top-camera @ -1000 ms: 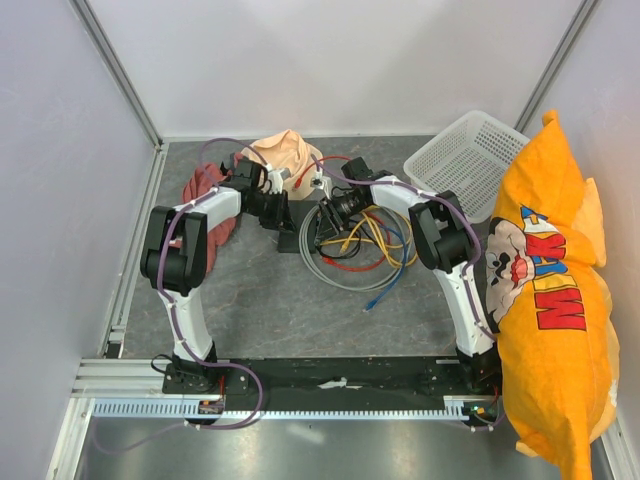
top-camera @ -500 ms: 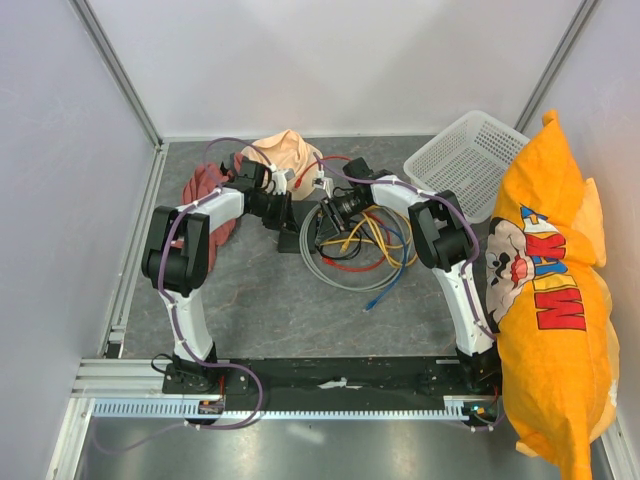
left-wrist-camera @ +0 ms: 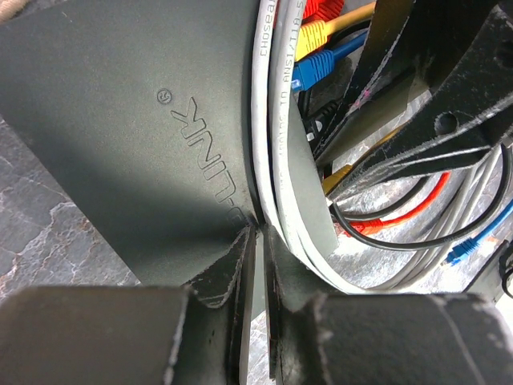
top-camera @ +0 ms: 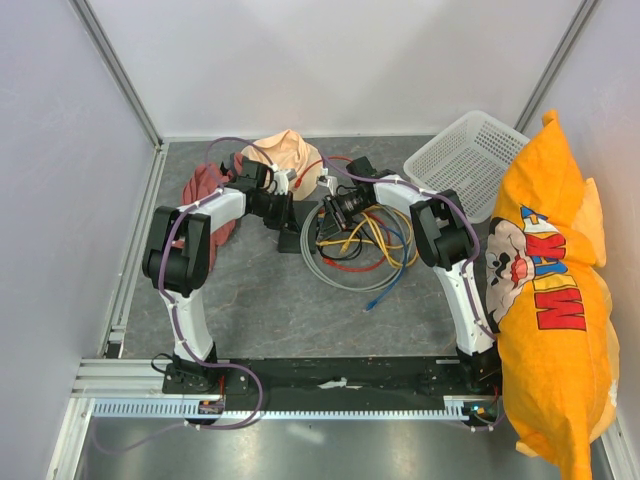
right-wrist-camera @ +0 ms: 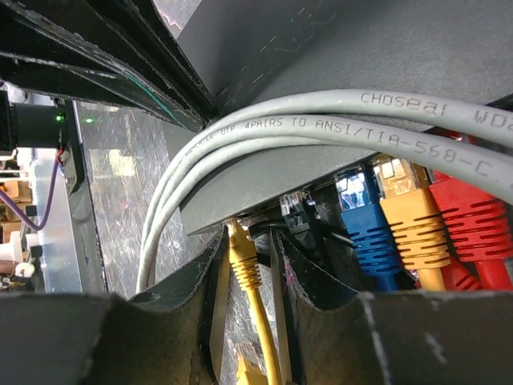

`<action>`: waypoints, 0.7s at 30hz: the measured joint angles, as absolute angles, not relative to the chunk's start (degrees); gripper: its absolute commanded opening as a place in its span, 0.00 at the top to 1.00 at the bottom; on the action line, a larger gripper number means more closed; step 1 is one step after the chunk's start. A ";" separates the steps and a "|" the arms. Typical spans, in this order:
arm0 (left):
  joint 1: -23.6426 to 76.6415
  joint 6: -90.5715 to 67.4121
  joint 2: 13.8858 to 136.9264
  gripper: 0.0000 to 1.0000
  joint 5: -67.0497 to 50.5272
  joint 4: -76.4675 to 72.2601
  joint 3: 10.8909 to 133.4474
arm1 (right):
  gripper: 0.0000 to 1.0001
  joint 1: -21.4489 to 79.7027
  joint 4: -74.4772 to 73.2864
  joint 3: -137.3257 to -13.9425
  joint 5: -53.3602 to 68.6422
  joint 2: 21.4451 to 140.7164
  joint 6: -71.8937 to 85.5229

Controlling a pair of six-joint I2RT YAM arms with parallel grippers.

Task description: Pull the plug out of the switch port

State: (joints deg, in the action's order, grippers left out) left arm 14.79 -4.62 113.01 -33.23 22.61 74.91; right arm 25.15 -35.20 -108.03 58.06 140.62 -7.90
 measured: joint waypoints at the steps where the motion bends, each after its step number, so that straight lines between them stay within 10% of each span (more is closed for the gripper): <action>1: 14.83 -4.62 113.01 0.83 -33.19 22.59 74.91 | 0.64 25.15 -35.20 -108.03 58.08 140.62 -7.84; 21: 15.77 -4.60 113.01 0.84 -32.38 22.31 75.05 | 0.69 25.74 -36.77 -108.42 57.71 140.64 -11.20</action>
